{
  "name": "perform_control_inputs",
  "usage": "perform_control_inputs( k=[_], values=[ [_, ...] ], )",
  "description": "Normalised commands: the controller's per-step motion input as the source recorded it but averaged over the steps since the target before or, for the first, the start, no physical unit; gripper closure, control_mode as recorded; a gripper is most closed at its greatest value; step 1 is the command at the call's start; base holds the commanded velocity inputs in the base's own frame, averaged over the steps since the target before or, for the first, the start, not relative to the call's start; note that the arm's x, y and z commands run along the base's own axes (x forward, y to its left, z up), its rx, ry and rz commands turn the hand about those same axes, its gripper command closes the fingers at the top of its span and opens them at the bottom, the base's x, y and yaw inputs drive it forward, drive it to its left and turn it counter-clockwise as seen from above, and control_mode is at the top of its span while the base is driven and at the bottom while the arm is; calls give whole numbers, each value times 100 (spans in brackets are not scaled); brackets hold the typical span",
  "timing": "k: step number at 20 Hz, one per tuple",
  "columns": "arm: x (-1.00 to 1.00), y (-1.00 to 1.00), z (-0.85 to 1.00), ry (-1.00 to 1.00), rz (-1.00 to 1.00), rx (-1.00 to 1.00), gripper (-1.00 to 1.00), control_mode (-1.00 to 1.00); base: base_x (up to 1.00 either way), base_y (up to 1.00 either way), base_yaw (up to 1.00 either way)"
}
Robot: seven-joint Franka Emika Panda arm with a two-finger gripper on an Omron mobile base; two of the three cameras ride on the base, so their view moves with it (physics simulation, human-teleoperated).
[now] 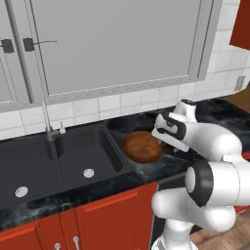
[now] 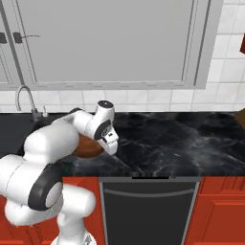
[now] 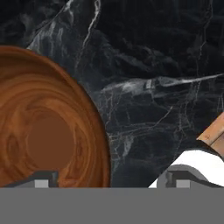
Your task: Pick the cup and bowl from the counter and place them on the counter next to the sink.
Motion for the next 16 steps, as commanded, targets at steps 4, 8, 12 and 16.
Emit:
perform_control_inputs(
  k=[4, 8, 12, 16],
  values=[
    [-61, 0, 75, -12, 5, 0, -100, -100, 0, 0, 0],
    [-71, 3, 65, -4, 8, -1, -100, -100, 0, 0, 0],
    [-61, 23, 71, 0, 11, -7, -100, -100, 0, 0, 0],
    [-58, 41, 80, 0, 13, -10, -100, -100, 0, 0, 0]
  ],
)
